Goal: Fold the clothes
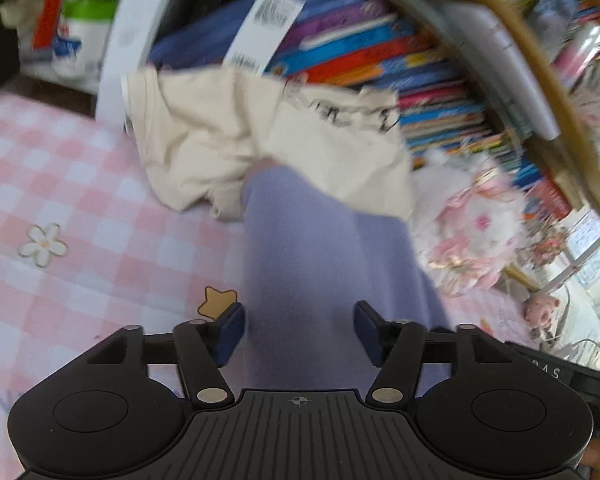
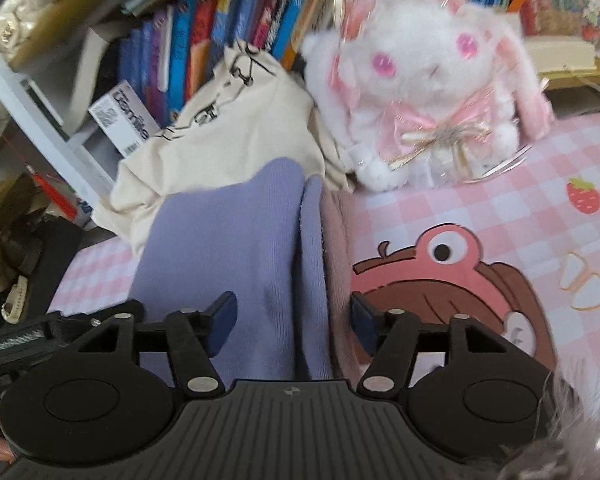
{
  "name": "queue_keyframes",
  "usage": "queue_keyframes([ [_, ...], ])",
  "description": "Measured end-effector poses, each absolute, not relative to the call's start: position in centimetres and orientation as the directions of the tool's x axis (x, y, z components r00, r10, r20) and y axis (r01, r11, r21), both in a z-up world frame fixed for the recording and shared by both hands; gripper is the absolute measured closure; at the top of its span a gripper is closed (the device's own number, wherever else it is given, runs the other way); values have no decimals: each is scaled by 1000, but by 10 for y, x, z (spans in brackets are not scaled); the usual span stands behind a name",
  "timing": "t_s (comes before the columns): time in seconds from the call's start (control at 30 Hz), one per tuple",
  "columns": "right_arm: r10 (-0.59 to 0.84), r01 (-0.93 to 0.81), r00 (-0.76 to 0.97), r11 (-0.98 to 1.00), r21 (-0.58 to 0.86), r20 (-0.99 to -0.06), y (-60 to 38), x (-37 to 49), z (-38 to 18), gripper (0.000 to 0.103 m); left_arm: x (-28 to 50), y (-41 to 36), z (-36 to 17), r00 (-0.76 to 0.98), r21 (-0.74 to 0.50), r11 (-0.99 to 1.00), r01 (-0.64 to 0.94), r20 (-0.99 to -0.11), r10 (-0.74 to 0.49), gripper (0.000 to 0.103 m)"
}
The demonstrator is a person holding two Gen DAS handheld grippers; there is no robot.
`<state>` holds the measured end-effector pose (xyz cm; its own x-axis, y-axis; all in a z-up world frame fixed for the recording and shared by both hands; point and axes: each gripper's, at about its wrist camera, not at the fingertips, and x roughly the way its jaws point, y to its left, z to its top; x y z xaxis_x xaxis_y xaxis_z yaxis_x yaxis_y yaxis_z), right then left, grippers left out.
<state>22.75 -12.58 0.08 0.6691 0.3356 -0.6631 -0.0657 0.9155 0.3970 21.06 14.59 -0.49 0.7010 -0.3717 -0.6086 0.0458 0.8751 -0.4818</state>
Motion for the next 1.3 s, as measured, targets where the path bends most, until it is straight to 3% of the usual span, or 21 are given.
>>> queue_keyframes([
  [0.2, 281, -118, 686, 953, 279, -671, -126, 179, 14, 24, 163, 130, 1, 713, -415, 909, 39, -626, -316, 36],
  [0.27, 277, -132, 683, 957, 260, -676, -127, 162, 14, 22, 144, 121, 1, 714, -394, 919, 26, -636, -293, 31],
  [0.4, 268, -170, 688, 963, 210, -675, -133, 125, 11, 15, 106, 99, 1, 722, -339, 941, 20, -646, -248, 30],
  [0.6, 209, -123, 758, 976, 179, -617, -153, 72, 16, 3, 53, 61, 8, 759, -227, 974, 25, -630, -166, 15],
  [0.83, 150, -56, 751, 985, 164, -643, -172, 32, 12, 3, 19, 34, 13, 786, -121, 993, -8, -615, -68, 11],
  [1.3, 159, -114, 766, 987, 111, -622, -176, 8, 18, 0, -7, 15, 22, 798, 18, 996, -90, -598, 82, 10],
])
